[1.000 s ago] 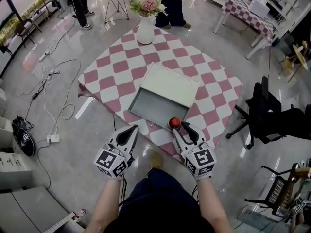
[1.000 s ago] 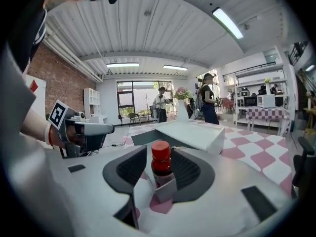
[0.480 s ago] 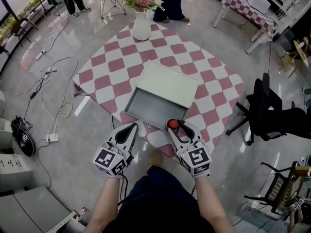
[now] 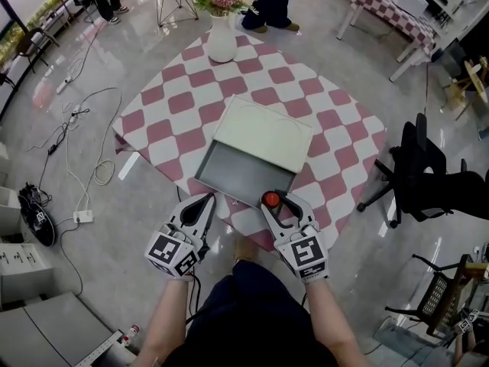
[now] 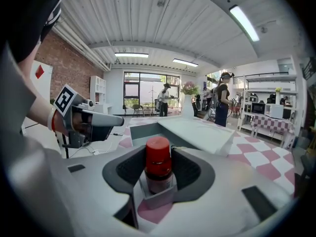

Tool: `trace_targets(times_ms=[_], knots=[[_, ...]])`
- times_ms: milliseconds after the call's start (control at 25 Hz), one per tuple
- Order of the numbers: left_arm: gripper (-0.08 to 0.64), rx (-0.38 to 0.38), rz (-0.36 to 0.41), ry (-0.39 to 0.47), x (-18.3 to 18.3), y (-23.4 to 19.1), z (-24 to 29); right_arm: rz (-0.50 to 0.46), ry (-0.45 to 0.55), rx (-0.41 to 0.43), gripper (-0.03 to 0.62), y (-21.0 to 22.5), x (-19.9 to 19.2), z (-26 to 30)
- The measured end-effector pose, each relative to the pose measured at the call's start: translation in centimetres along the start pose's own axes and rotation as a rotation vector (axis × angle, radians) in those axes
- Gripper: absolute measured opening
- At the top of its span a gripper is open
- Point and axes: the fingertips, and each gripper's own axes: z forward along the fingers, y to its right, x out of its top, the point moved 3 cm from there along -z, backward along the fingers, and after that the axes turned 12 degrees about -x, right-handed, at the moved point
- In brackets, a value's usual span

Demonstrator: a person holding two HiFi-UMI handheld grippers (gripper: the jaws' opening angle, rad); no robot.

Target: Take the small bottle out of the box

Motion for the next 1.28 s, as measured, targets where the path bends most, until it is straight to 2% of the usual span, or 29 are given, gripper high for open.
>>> trace_targets(times_ms=[240, 760, 1280], knots=[[0.003, 0.001, 0.003, -0.007, 0.1, -0.5, 0.5, -0.006, 0.022, 0.003, 0.152, 0.2, 0.2, 0.3], [0.003, 0.017, 0.034, 0.004, 2.0, -0.8, 1.1, 0.076, 0.052, -0.002, 0.147, 2.1, 1.3, -0.1], [0.003, -0.04, 0.064, 0.018, 3.9, -0.8, 1.8, 0.138, 0.092, -0.034, 0.147, 2.6, 3.4, -1.6]])
